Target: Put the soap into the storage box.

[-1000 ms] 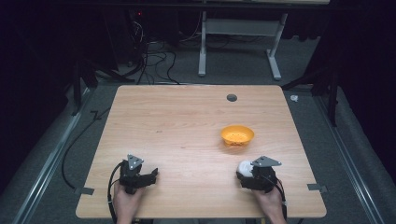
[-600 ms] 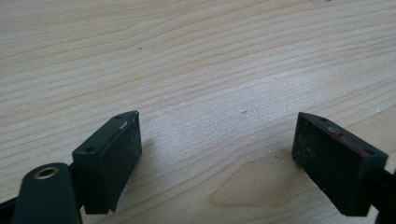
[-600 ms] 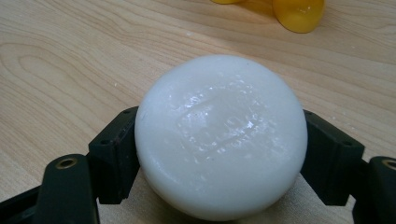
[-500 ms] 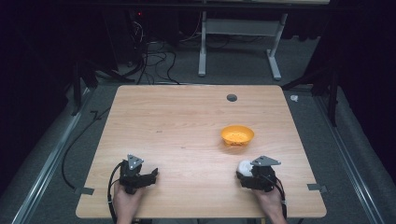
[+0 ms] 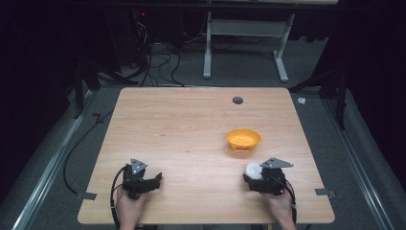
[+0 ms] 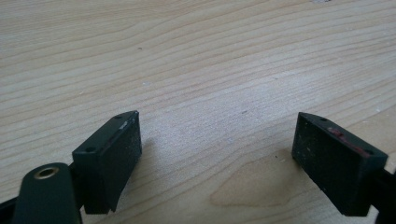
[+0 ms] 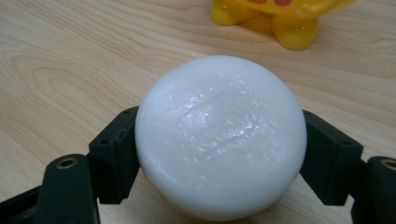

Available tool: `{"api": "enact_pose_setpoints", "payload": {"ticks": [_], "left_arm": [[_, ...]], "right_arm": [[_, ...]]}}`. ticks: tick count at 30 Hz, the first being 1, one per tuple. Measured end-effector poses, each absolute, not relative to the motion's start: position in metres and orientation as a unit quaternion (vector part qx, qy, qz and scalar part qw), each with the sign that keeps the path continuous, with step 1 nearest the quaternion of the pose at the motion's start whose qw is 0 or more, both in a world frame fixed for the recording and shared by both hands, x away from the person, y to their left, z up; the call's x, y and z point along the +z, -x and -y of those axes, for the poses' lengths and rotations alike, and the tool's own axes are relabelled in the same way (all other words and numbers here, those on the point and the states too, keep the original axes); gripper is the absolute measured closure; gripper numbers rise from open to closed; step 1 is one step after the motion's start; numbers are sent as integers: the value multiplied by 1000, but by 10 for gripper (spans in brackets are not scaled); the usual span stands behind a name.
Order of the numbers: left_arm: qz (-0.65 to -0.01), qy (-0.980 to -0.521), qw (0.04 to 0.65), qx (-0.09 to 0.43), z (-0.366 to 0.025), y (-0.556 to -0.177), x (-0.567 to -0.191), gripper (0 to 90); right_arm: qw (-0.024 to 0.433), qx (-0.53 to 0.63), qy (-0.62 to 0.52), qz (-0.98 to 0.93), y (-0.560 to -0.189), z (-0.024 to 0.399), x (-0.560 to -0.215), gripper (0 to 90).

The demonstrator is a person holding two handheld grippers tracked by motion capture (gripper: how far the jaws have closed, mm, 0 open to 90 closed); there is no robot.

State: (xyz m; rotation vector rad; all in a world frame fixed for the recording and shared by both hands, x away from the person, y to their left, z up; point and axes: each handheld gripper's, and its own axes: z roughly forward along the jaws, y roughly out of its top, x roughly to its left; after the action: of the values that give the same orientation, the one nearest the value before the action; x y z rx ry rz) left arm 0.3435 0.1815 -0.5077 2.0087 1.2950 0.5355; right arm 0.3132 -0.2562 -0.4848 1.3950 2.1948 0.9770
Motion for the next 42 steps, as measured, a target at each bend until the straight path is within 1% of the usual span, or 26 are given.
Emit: {"api": "enact_pose_setpoints", "payload": {"ticks": [42], "left_arm": [[-498, -771, 341, 206, -182, -343, -508, 163]], "right_arm": [[189, 388, -483, -762, -320, 264, -442, 247]]}}
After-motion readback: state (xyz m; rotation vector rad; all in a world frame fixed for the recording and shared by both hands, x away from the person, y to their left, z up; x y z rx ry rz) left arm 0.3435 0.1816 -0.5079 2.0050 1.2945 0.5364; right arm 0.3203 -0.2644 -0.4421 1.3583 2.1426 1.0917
